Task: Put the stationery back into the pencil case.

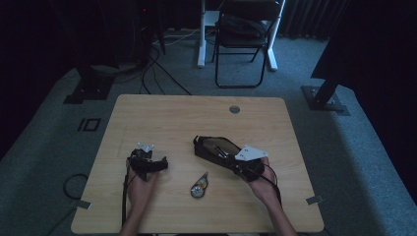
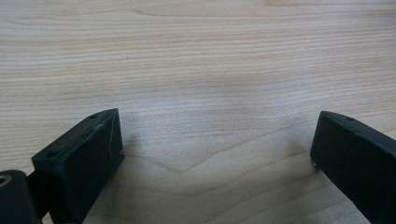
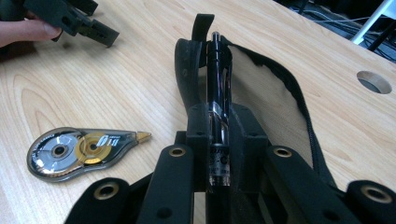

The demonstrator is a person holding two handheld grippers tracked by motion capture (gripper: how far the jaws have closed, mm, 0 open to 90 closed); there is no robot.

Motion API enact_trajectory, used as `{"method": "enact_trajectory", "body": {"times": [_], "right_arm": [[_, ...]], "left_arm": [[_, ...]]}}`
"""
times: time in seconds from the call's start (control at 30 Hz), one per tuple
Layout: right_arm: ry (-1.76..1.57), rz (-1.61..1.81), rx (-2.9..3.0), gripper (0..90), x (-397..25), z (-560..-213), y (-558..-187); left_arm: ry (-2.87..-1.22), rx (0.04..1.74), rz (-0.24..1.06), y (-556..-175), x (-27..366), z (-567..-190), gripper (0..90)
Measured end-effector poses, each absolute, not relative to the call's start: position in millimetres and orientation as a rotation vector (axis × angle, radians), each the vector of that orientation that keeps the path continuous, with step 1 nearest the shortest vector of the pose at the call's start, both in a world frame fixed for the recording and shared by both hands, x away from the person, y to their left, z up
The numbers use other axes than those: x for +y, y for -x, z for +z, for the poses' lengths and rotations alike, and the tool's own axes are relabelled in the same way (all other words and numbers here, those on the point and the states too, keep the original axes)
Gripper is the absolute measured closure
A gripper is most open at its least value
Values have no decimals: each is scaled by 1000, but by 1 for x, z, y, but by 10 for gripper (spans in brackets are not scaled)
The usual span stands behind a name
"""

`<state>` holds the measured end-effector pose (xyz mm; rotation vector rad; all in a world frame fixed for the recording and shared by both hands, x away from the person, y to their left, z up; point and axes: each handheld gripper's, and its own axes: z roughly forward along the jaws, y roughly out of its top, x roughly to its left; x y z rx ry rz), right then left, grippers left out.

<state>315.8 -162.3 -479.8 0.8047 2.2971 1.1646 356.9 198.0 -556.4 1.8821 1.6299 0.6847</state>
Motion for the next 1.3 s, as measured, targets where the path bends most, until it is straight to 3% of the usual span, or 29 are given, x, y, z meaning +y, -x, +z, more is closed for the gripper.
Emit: {"method": "enact_trajectory", "body": {"times": [1.3], "right_arm": [[-817,1159,2295,796,-173,-469,-341]], "left_arm": [[-1882,1630,684,-357,198,-556,27]]}}
